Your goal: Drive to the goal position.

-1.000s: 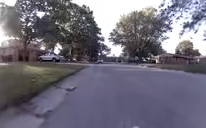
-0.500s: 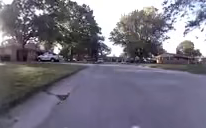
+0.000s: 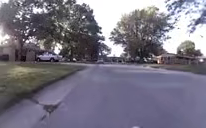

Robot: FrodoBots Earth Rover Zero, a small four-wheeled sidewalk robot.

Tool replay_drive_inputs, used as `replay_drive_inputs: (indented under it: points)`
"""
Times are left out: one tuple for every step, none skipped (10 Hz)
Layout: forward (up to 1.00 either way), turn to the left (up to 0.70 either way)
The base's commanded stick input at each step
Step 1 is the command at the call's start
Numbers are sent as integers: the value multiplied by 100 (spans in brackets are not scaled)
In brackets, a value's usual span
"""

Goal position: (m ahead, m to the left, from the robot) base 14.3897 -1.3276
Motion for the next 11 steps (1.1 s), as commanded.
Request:
replay_drive_inputs:
  points:
    - [100,0]
    - [100,0]
    - [100,0]
    - [100,0]
    - [100,0]
    - [100,0]
    - [100,0]
    - [100,0]
    - [100,0]
    - [100,0]
    - [100,0]
